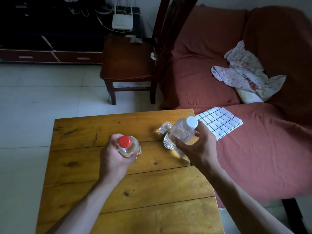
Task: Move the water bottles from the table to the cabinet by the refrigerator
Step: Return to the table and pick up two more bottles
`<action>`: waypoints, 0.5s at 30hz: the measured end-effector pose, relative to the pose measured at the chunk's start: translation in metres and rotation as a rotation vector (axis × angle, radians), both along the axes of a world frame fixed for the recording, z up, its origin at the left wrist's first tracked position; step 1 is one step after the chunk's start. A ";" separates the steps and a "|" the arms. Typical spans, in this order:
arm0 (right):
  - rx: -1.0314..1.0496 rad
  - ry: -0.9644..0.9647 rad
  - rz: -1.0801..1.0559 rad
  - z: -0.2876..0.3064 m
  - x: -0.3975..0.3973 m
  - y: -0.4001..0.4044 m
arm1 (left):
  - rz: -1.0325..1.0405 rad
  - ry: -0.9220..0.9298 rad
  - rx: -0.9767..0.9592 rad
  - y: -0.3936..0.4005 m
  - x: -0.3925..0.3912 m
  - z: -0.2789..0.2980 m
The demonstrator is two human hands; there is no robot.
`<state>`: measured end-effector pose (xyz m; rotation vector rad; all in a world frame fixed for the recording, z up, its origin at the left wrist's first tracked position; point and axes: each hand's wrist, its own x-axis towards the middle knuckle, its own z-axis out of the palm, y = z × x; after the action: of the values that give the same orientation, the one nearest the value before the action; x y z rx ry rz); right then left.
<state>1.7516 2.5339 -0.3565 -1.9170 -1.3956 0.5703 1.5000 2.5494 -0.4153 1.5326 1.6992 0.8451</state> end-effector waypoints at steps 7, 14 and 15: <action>0.036 0.026 0.046 0.046 -0.024 -0.029 | -0.005 0.054 0.101 -0.023 -0.025 0.063; 0.055 0.083 0.044 0.107 -0.044 -0.056 | 0.021 0.027 0.169 -0.043 -0.041 0.157; 0.058 0.102 0.053 0.115 -0.047 -0.058 | 0.015 0.008 0.175 -0.044 -0.043 0.169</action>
<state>1.7049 2.4754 -0.2415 -1.7854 -1.3862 0.6368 1.4566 2.5051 -0.2463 1.6420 1.6811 1.0187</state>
